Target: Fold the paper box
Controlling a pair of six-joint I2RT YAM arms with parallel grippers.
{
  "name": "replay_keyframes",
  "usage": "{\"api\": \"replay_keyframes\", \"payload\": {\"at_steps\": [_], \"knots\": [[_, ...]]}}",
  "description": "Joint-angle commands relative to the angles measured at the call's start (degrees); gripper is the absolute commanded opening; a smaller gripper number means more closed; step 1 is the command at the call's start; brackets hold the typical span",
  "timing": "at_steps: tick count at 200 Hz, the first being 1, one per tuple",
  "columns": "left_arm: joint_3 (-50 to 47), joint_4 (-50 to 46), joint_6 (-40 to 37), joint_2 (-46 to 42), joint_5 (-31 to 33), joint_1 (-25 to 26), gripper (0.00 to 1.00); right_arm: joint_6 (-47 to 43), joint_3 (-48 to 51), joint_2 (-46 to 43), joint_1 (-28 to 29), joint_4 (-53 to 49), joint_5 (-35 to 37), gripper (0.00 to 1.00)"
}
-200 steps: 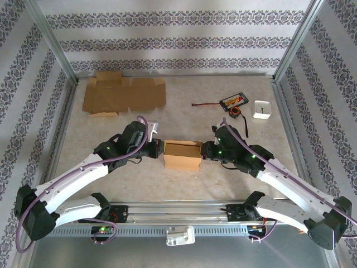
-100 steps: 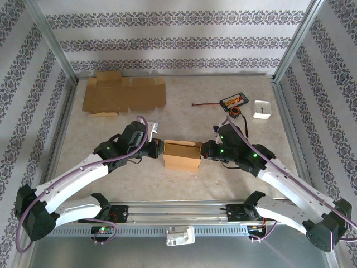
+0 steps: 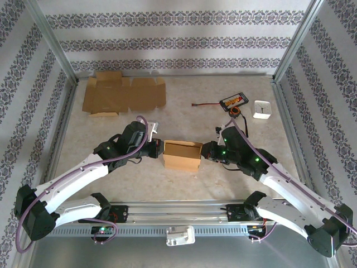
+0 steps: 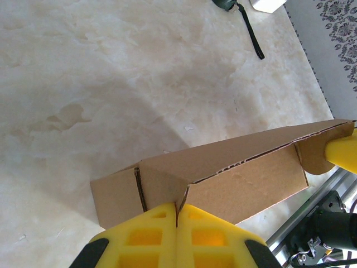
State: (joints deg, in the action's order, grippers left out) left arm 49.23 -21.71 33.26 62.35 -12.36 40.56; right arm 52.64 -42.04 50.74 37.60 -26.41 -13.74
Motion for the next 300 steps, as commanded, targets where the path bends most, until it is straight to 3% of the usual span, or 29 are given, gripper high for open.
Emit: {"api": "replay_keyframes", "payload": {"at_steps": [1, 108, 170, 241, 300], "knots": [[-0.9, -3.1, -0.6, -0.1, 0.9, 0.9, 0.0, 2.4, 3.0, 0.4, -0.2, -2.6, -1.6, 0.05], [-0.2, -3.0, -0.5, 0.2, 0.8, 1.1, 0.0, -3.2, 3.1, -1.4, -0.7, -12.2, 4.6, 0.05], [-0.1, -3.2, -0.6, 0.4, 1.0, 1.2, 0.0, -1.4, 5.0, -2.2, -0.9, -9.3, 3.2, 0.05], [-0.5, -3.4, -0.5, -0.1, 1.4, 1.4, 0.0, 1.2, -0.1, -1.8, -1.2, -5.1, 0.8, 0.06], [-0.5, -3.3, -0.6, -0.2, 1.5, 1.4, 0.0, 3.4, 4.2, -2.5, -1.5, -3.3, -0.1, 0.06]]}}
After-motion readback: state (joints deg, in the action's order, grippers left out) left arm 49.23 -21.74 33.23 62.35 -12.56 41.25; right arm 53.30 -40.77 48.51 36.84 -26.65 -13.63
